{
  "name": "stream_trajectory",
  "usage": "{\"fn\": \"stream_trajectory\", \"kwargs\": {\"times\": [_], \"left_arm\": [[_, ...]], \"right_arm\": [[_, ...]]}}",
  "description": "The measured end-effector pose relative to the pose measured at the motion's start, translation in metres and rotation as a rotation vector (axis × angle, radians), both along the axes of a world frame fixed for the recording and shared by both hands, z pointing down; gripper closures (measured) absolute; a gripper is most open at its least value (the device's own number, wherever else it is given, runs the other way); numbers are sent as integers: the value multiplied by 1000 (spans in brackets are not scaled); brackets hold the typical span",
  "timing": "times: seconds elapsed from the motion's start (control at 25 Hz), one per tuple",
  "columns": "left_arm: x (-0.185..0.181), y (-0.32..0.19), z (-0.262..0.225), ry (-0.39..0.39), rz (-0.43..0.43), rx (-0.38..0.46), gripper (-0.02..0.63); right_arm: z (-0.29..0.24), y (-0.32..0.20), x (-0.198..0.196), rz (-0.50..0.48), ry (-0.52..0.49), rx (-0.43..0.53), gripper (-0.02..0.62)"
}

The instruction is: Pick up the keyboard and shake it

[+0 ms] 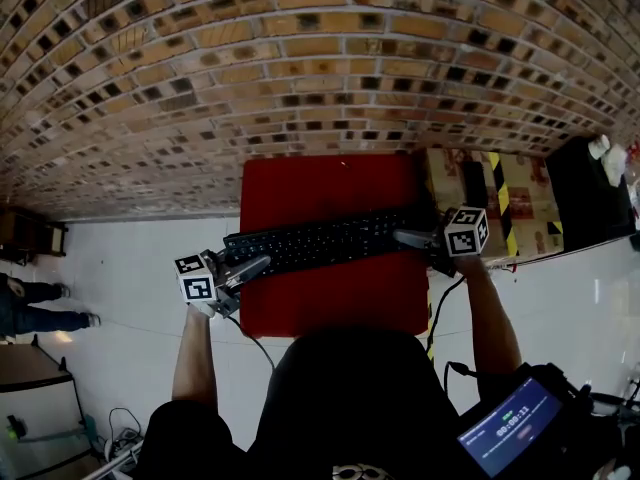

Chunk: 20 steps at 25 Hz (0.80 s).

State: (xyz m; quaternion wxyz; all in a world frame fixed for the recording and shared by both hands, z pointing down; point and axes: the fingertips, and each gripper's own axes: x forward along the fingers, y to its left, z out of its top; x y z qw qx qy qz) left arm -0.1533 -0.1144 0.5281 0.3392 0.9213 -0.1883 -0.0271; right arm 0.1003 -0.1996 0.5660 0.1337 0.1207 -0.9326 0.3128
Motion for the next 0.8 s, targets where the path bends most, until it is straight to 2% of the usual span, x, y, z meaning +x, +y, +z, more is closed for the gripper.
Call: {"fn": "stream_trajectory", "kwargs": {"times": [0.08,0.24,0.52,0.68,0.8], "left_arm": [[0,-15,-13,-70,-25,93,506],[-2,-38,-41,-117,-81,226,463],[-4,-59,-81,-169,-144,374,247],[-8,-74,-124,-203,-236,511,176],[-11,-77,-158,-219,-314,620,143]], "right_arm": [[-25,-14,-1,11,5,92,354],[-72,-29,-1,35,-3,254,350],[-141,-32,-8,58,13,533,350],[-188,-31,-9,72,12,757,350],[-225,-22,-13,89,-26,902,342]]}}
